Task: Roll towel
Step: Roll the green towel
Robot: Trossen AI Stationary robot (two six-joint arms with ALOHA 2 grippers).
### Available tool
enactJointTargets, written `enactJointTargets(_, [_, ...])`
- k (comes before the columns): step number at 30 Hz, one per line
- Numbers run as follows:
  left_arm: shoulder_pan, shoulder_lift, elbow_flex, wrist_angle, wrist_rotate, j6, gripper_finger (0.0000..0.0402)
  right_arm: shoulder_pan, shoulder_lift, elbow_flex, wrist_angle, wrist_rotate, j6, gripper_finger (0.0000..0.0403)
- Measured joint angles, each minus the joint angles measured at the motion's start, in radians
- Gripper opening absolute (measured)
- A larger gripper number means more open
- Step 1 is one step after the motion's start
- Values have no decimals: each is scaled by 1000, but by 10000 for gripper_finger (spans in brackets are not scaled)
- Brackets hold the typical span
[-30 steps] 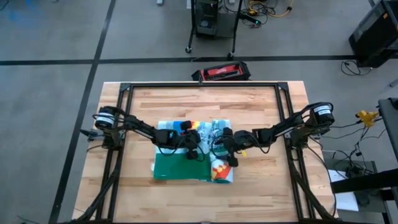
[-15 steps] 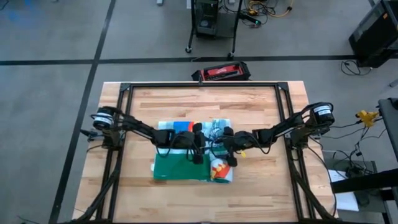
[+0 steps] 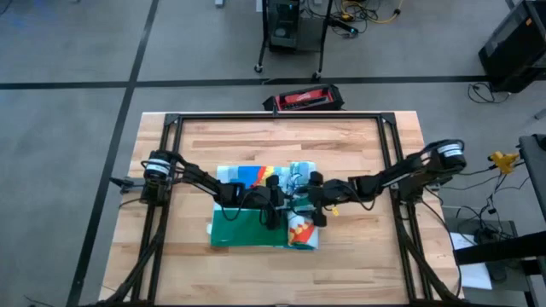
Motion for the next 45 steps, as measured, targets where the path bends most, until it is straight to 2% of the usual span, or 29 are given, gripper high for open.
enactJointTargets(4, [0, 0, 0, -14, 0, -8, 175, 46, -160, -8, -229, 61, 41, 316])
enactJointTargets(7, [0, 3, 0, -16, 0, -14, 174, 77, -261, -32, -378, 60, 111, 316])
enactJointTargets(10, [0, 3, 0, -22, 0, -19, 168, 86, -312, -73, -449, 32, 179, 316])
enactJointTargets(13, [0, 3, 0, -34, 0, -24, 163, 86, -307, -125, -415, 28, 219, 316])
enactJointTargets(16, [-1, 3, 0, -42, -1, -30, 160, 86, -267, -174, -304, 28, 219, 316])
enactJointTargets(21, [-2, 3, 0, -44, -1, -31, 165, 86, -147, -202, -95, 28, 190, 316])
enactJointTargets(24, [-2, 2, -1, -46, -1, -31, 172, 84, -55, -179, -39, 28, 166, 316])
enactJointTargets(28, [-2, 2, -1, -53, 0, -31, 177, 83, 30, -120, -35, 44, 121, 316])
enactJointTargets(31, [-2, 2, -2, -58, 2, -31, 176, 79, 48, -76, -37, 47, 91, 316])
enactJointTargets(36, [-2, 2, -3, -64, 6, -31, 167, 77, -15, -50, -54, 50, 63, 316])
enactJointTargets(40, [-2, 2, -3, -67, 7, -30, 163, 77, -81, -53, -151, 69, 76, 316])
enactJointTargets(45, [-1, 3, -3, -64, 7, -26, 167, 77, -89, -77, -247, 73, 136, 316])
